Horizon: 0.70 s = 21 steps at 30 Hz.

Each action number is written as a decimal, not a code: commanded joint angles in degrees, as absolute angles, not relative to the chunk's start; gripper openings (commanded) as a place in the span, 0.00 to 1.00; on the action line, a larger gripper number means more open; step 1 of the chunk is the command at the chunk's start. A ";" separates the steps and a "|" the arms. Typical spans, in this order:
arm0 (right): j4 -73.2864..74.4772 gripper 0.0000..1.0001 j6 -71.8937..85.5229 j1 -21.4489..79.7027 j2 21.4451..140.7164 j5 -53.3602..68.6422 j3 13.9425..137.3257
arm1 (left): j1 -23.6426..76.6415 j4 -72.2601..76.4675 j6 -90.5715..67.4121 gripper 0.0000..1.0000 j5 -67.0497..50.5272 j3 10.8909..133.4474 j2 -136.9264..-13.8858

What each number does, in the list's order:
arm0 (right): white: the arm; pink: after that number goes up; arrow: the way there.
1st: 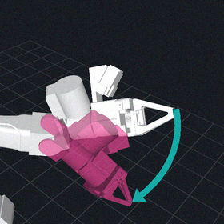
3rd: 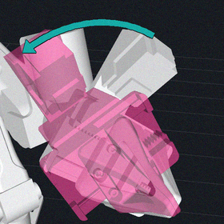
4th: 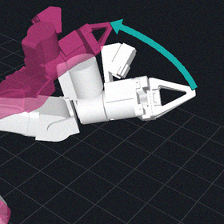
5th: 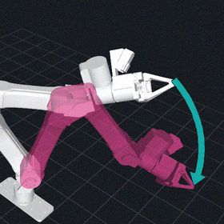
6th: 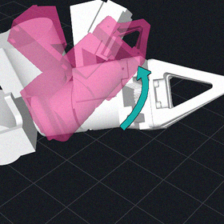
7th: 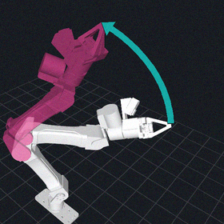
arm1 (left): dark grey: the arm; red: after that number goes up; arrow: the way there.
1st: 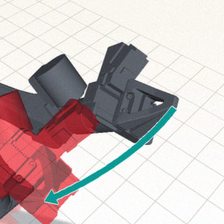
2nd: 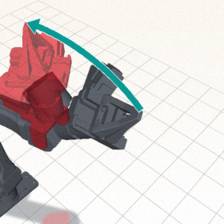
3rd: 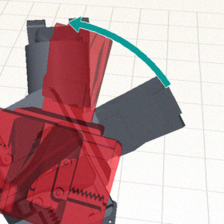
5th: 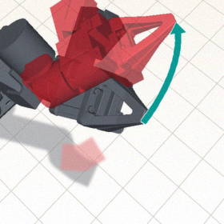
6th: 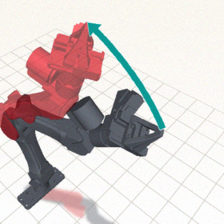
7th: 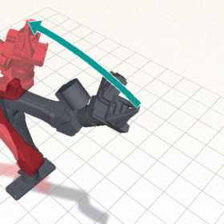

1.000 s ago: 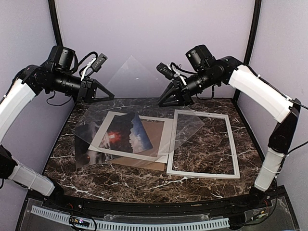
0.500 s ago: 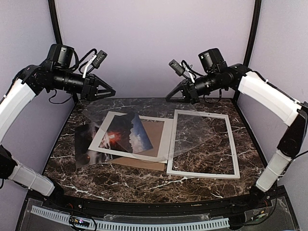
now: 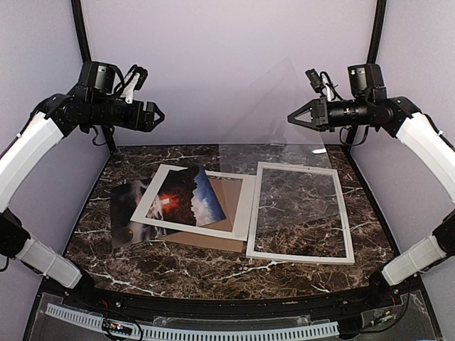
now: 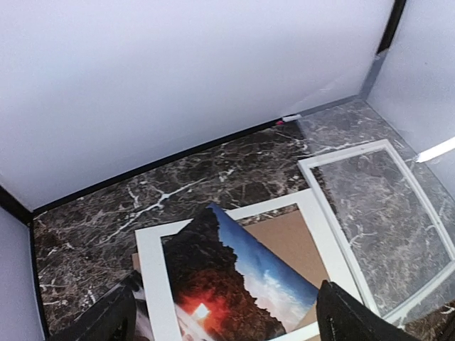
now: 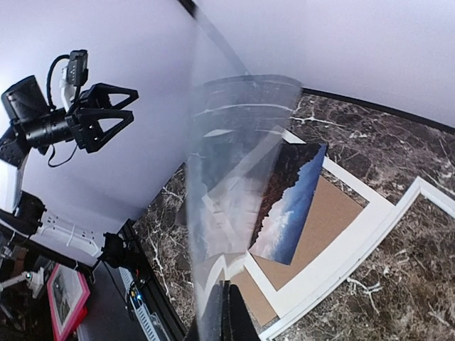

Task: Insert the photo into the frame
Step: Place the glass panel at the frame body.

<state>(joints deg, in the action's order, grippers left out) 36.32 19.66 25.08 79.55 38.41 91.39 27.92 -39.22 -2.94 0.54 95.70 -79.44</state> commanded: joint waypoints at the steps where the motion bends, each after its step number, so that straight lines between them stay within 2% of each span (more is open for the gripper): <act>1: 35.42 0.00 28.40 24.94 78.36 31.41 87.80 | 28.04 -35.59 -7.00 0.92 10.95 94.62 -79.84; 10: 22.03 0.00 34.64 18.64 80.54 31.76 65.38 | 28.12 -30.49 -9.93 0.98 2.10 89.51 -81.28; 21: 20.86 0.00 30.62 11.32 83.55 26.73 58.88 | 28.12 -25.58 -10.91 0.99 -2.67 85.32 -82.75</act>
<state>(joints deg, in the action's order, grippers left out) 25.17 32.36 12.88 82.50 28.80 59.88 27.92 -29.21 -9.85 0.32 87.13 -82.70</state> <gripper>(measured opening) 0.005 0.989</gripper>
